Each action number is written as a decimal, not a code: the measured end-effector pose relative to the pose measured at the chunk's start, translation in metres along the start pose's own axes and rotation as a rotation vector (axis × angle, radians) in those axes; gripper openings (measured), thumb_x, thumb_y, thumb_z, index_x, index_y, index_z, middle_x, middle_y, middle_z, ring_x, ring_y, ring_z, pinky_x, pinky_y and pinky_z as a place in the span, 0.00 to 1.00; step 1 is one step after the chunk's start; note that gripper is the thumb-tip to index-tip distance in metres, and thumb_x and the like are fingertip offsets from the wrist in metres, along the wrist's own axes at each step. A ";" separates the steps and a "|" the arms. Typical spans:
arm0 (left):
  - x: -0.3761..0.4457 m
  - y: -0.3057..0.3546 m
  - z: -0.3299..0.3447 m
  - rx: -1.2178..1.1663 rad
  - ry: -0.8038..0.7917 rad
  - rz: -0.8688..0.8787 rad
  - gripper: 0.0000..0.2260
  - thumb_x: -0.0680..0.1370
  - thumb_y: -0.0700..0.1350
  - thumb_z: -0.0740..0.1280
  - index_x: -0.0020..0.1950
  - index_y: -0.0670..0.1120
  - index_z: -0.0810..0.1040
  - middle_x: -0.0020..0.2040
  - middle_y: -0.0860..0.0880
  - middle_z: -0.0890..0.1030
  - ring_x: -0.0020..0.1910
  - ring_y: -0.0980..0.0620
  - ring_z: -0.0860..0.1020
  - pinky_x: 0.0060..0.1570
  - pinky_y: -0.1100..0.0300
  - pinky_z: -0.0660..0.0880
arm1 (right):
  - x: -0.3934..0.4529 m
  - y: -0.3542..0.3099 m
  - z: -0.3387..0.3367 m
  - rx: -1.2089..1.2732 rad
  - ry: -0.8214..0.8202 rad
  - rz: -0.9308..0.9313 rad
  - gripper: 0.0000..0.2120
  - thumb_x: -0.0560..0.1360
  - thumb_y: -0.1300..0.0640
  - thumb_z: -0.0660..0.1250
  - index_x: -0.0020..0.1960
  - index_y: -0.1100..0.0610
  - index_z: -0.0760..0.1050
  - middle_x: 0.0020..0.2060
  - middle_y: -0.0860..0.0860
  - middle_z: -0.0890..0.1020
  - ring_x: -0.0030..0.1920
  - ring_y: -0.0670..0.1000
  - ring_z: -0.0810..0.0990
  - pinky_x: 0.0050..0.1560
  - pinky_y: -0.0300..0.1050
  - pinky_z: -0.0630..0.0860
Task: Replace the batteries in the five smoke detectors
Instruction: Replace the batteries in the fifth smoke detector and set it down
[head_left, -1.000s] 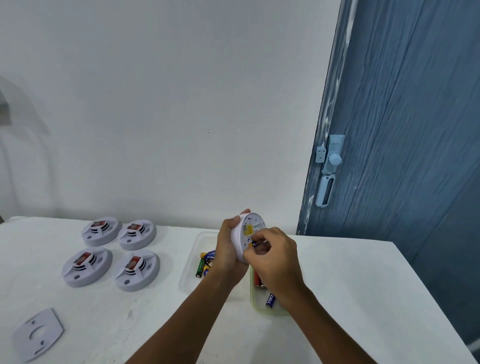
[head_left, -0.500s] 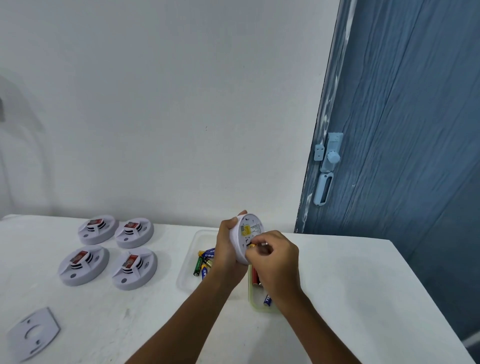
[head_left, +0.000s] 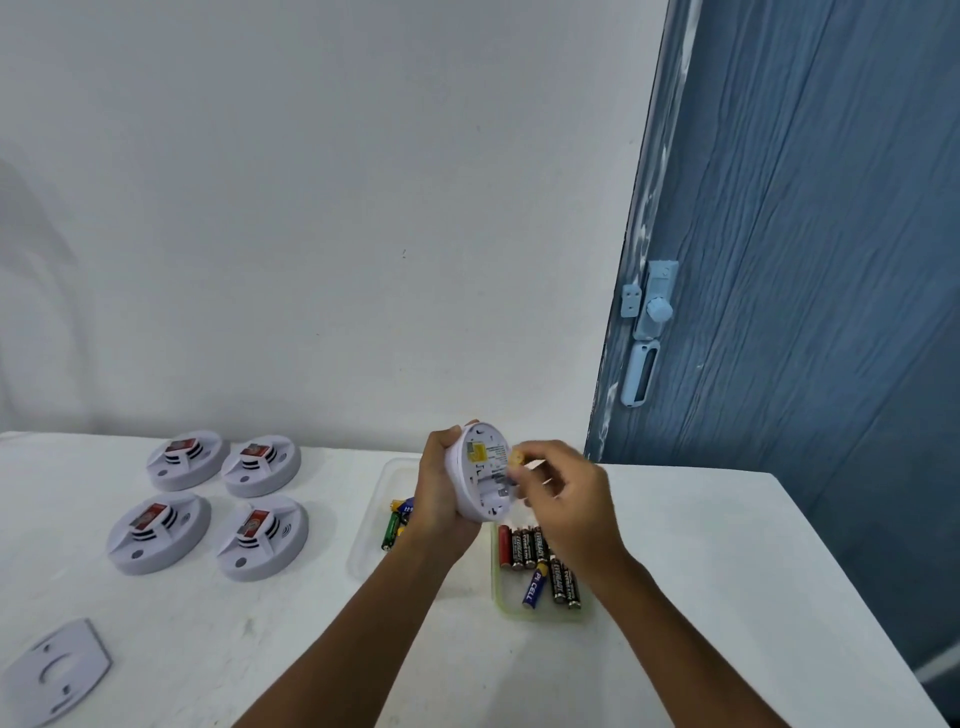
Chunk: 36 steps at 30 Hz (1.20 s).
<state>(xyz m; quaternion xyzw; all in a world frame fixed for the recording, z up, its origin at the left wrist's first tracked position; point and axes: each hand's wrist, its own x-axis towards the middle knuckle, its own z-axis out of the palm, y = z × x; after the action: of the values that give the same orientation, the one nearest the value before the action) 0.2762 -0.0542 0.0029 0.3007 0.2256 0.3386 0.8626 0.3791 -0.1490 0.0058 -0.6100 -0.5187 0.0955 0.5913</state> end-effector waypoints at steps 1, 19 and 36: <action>0.001 0.002 -0.004 0.007 0.011 0.014 0.14 0.69 0.54 0.65 0.48 0.47 0.75 0.43 0.44 0.74 0.43 0.46 0.73 0.48 0.52 0.70 | 0.001 0.003 -0.004 0.038 0.040 0.095 0.08 0.75 0.62 0.69 0.53 0.54 0.79 0.39 0.50 0.82 0.36 0.49 0.81 0.37 0.39 0.79; -0.023 0.030 -0.035 -0.056 0.012 -0.012 0.14 0.72 0.55 0.62 0.44 0.47 0.82 0.46 0.44 0.79 0.46 0.43 0.75 0.51 0.49 0.70 | -0.013 0.034 -0.008 -0.242 -0.148 0.606 0.07 0.73 0.59 0.69 0.40 0.48 0.79 0.40 0.47 0.81 0.42 0.49 0.81 0.48 0.49 0.80; -0.052 0.096 -0.111 -0.231 0.064 0.009 0.19 0.68 0.54 0.65 0.53 0.46 0.79 0.54 0.41 0.79 0.56 0.40 0.74 0.61 0.42 0.68 | 0.008 -0.024 0.104 -0.238 -0.362 0.423 0.12 0.73 0.72 0.58 0.45 0.62 0.79 0.30 0.56 0.79 0.27 0.56 0.81 0.34 0.51 0.81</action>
<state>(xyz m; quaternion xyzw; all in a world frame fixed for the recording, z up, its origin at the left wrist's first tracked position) 0.1326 0.0053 -0.0030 0.1895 0.2113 0.3756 0.8823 0.2939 -0.0837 0.0001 -0.7426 -0.4846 0.2624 0.3805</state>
